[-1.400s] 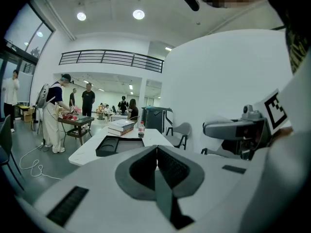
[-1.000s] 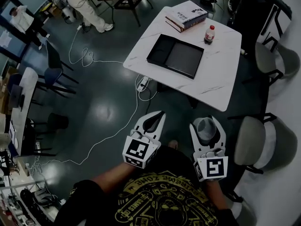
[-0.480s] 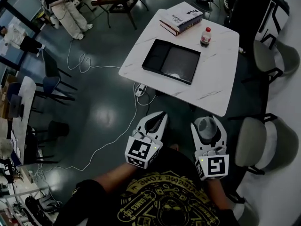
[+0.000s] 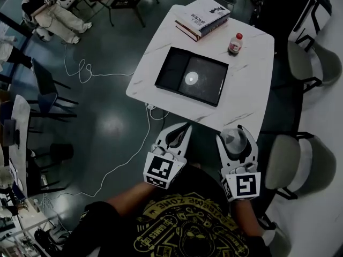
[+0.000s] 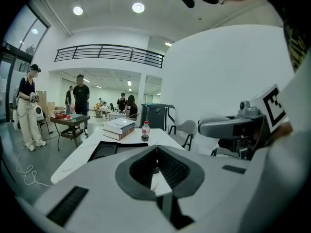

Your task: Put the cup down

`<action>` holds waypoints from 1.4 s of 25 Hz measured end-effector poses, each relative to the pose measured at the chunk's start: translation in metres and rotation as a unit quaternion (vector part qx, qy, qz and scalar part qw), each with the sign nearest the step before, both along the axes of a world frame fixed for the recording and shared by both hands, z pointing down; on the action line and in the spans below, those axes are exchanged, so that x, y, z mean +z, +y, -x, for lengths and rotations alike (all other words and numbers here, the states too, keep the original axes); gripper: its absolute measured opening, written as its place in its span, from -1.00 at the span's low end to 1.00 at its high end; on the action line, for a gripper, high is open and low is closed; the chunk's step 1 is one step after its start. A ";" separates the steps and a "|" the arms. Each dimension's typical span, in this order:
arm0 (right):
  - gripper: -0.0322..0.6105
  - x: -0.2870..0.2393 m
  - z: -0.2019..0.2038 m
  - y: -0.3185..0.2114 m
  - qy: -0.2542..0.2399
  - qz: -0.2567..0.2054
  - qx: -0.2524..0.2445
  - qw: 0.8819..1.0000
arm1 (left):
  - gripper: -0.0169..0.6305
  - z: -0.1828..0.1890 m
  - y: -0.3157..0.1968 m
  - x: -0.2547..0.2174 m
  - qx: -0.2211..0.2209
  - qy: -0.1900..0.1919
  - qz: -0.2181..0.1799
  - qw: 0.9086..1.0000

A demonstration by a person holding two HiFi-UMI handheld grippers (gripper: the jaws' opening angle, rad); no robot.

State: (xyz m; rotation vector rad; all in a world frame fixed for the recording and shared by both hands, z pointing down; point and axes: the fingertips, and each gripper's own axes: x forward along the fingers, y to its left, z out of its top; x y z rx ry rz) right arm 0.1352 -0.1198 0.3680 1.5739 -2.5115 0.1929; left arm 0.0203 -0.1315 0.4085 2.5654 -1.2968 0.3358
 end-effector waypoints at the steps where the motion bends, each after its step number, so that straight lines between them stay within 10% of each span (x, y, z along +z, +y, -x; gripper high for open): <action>1: -0.09 0.001 0.003 -0.010 -0.001 0.003 0.001 1.000 | -0.91 0.002 -0.010 0.001 0.002 0.000 0.000 1.000; 35: -0.09 0.133 0.069 -0.217 0.033 0.077 0.033 0.996 | -0.91 0.061 -0.201 0.095 0.022 -0.028 0.065 0.997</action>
